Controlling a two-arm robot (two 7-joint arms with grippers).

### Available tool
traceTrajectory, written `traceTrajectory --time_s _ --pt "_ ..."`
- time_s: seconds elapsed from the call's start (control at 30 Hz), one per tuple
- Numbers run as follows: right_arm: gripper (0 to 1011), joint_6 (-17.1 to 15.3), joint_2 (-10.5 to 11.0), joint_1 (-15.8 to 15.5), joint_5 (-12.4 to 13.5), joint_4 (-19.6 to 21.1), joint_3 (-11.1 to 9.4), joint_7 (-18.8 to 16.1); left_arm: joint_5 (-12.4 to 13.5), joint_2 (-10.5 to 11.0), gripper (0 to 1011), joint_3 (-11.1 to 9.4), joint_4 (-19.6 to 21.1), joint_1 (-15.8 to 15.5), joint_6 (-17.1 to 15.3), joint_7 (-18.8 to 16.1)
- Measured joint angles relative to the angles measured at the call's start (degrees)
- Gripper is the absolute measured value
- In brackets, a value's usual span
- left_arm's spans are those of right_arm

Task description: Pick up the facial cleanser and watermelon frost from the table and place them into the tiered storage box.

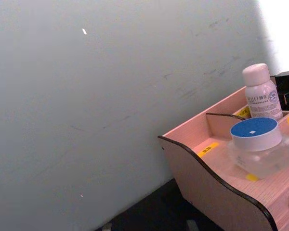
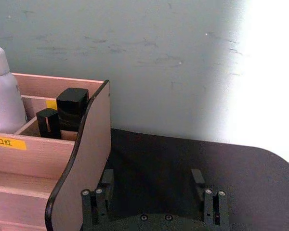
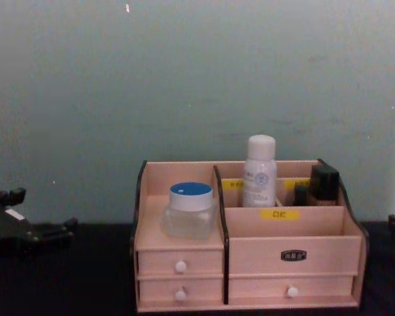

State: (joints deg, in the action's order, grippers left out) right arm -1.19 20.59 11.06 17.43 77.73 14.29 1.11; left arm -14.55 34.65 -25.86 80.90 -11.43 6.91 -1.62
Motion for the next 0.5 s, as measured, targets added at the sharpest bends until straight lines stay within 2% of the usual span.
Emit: traceTrajectory --time_s 0.5 --pt "1002 0.1 0.06 -0.15 -0.08 0.27 -0.08 0.33 0.0 0.0 1001 0.0 0.0 0.0 0.0 0.0"
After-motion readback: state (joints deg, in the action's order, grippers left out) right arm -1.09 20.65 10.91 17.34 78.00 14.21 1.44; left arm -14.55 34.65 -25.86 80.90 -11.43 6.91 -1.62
